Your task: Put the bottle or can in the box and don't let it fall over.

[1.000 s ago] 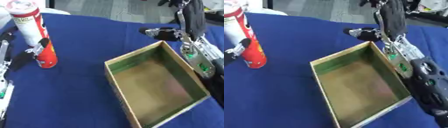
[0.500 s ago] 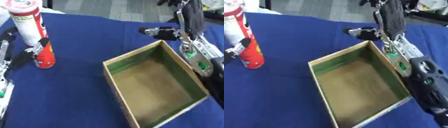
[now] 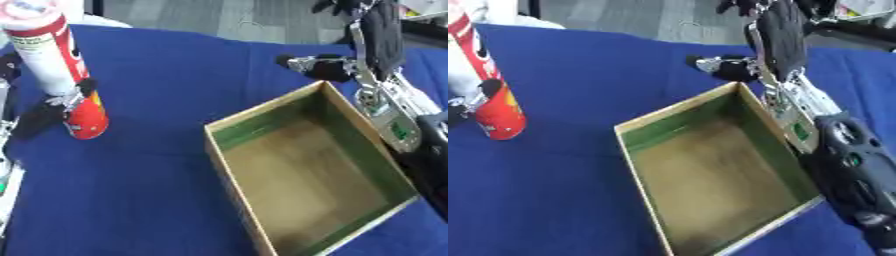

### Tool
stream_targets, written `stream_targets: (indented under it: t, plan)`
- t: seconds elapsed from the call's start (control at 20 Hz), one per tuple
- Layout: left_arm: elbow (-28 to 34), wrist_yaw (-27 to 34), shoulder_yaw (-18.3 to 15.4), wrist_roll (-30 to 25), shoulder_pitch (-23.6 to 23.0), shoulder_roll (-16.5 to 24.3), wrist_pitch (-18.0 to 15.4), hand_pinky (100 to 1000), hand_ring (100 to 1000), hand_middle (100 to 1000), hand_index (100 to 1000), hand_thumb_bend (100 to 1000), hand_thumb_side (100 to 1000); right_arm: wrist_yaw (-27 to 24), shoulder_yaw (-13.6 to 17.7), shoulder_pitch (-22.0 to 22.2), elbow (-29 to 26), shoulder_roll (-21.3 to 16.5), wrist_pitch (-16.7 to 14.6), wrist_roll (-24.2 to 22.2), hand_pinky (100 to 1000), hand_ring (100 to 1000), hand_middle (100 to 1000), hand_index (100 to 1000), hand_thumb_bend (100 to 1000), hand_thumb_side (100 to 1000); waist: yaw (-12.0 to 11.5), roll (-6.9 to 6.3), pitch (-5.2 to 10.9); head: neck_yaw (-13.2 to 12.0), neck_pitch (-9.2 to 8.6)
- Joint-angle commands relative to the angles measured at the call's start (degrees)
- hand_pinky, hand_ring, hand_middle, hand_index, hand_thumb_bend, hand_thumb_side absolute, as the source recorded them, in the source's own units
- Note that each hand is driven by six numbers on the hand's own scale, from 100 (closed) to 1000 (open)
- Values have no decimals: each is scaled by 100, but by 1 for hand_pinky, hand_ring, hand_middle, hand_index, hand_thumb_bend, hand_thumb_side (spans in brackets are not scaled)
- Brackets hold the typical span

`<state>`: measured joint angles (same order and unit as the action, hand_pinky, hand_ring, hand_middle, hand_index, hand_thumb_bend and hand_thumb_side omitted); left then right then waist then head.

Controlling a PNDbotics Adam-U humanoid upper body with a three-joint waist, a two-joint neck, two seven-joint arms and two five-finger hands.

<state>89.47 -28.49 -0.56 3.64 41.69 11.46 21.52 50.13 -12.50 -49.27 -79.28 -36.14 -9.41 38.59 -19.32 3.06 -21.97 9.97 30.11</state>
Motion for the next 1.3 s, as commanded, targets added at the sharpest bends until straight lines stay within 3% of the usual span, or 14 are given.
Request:
stream_targets:
  t: [0.05, 0.3, 1.3]
  plan:
    - [26, 16, -54, 95, 147, 33, -49, 1000, 1000, 1000, 972, 702, 537, -35, 85, -136, 11, -208, -69, 46, 590, 411, 528, 514, 930, 281, -16, -10, 93, -15, -106]
    - [-59, 102, -65, 174, 250, 21, -141, 1000, 1000, 1000, 968, 683, 546, -3, 99, -200, 71, -255, -118, 97, 589, 411, 517, 512, 959, 340, -32, 22, 37, -17, -167]
    - [-323, 320, -172, 395, 584, 19, -339, 1000, 1000, 1000, 935, 638, 565, 112, 133, -489, 350, -343, -261, 130, 593, 416, 511, 508, 1000, 382, -42, 106, -125, -37, -345]
